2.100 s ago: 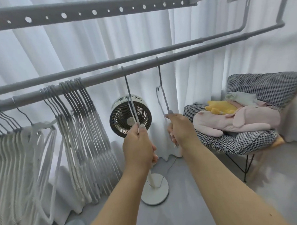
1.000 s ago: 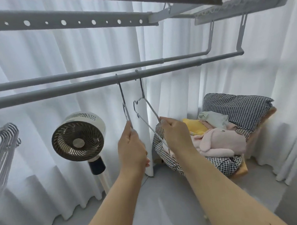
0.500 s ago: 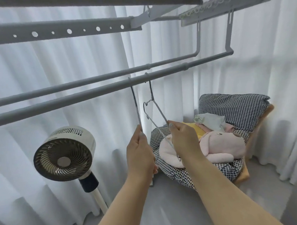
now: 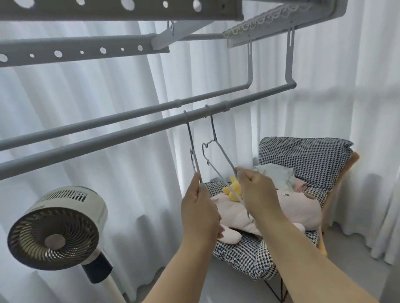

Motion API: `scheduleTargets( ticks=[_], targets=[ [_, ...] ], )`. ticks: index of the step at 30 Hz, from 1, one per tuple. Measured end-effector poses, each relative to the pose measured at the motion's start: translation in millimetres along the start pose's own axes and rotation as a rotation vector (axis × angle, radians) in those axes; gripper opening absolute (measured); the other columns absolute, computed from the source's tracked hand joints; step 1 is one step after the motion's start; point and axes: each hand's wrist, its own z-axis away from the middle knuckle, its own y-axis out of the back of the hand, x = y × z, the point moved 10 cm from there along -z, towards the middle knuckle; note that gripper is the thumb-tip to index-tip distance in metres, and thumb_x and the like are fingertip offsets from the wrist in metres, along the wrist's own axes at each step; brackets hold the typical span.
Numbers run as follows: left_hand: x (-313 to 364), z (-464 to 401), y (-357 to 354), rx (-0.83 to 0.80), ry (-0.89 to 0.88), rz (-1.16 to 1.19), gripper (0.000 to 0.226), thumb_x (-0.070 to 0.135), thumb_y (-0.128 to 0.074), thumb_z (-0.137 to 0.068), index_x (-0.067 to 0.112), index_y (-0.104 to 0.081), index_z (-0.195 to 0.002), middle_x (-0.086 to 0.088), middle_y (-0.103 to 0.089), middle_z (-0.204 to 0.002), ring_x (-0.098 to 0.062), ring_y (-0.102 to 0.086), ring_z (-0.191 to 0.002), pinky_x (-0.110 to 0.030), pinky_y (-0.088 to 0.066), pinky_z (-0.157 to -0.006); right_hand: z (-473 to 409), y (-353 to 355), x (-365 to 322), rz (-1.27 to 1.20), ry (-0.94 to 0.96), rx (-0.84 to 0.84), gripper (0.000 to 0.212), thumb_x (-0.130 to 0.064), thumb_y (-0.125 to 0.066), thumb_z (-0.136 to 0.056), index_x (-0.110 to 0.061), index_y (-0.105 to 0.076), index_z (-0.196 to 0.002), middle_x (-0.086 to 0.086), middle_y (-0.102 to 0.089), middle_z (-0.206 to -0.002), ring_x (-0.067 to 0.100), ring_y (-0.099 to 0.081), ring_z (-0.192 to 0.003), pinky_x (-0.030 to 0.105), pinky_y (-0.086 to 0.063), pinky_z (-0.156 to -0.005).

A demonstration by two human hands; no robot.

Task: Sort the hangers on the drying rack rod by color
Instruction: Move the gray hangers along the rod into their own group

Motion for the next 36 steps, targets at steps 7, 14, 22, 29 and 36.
scheduleTargets(
  ticks=[7, 14, 22, 29, 36],
  targets=[
    [-4, -11, -57, 0.04, 0.008, -0.047, 0.044, 0.026, -0.036, -0.103, 0.038, -0.043, -0.145, -0.022, -0.067, -0.105, -0.028, -0.059, -0.056, -0.035, -0.051, -0.045, -33, 28, 15, 0.024, 0.013, -0.027, 0.033, -0.024, -0.044, -0.1, -0.013, -0.065, -0.122, -0.005, -0.067, -0.083, 0.013, -0.057, -0.08, 0.028, -0.046, -0.078],
    [-10, -18, -87, 0.055, 0.012, -0.027, 0.044, 0.022, -0.035, -0.104, 0.038, -0.041, -0.145, 0.004, -0.045, -0.056, -0.009, -0.036, -0.034, -0.021, -0.033, -0.034, -45, 36, 21, 0.066, 0.04, -0.069, 0.033, -0.025, -0.043, -0.101, -0.02, -0.062, -0.128, -0.008, -0.068, -0.104, 0.008, -0.056, -0.096, 0.021, -0.037, -0.079],
    [-10, -21, -97, 0.078, 0.025, -0.032, 0.045, 0.022, -0.034, -0.104, 0.038, -0.041, -0.146, -0.02, -0.051, -0.082, -0.007, -0.037, -0.031, -0.019, -0.032, -0.033, -52, 35, 26, 0.083, 0.052, -0.087, 0.034, -0.025, -0.043, -0.101, -0.02, -0.06, -0.13, -0.005, -0.061, -0.131, 0.008, -0.052, -0.122, 0.018, -0.034, -0.09],
    [-8, -21, -103, 0.076, 0.018, -0.052, 0.044, 0.023, -0.033, -0.104, 0.039, -0.041, -0.145, 0.001, -0.045, -0.068, -0.007, -0.038, -0.032, -0.02, -0.033, -0.033, -53, 38, 26, 0.075, 0.059, -0.084, 0.034, -0.024, -0.043, -0.101, -0.02, -0.06, -0.13, -0.005, -0.062, -0.131, 0.009, -0.053, -0.122, 0.019, -0.036, -0.091],
    [-7, -20, -109, 0.061, 0.021, -0.077, 0.044, 0.024, -0.033, -0.104, 0.04, -0.041, -0.145, -0.001, -0.047, -0.068, -0.007, -0.041, -0.033, -0.021, -0.035, -0.033, -55, 41, 28, 0.089, 0.052, -0.086, 0.035, -0.025, -0.043, -0.101, -0.021, -0.059, -0.131, -0.006, -0.061, -0.131, 0.01, -0.052, -0.124, 0.021, -0.036, -0.091]
  ],
)
